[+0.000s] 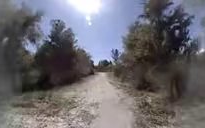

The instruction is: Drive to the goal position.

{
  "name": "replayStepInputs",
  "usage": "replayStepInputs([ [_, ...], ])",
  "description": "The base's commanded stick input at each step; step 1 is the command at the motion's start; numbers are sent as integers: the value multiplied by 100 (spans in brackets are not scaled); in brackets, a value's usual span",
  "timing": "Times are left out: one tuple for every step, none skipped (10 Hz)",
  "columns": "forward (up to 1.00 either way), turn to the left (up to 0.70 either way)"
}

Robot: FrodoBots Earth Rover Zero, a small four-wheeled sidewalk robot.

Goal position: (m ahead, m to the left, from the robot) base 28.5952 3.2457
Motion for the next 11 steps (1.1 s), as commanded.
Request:
replayStepInputs([
  [85,0],
  [85,0],
  [85,0],
  [85,0],
  [85,0],
  [85,0],
  [85,0],
  [85,0],
  [85,0],
  [85,0],
  [85,0],
])
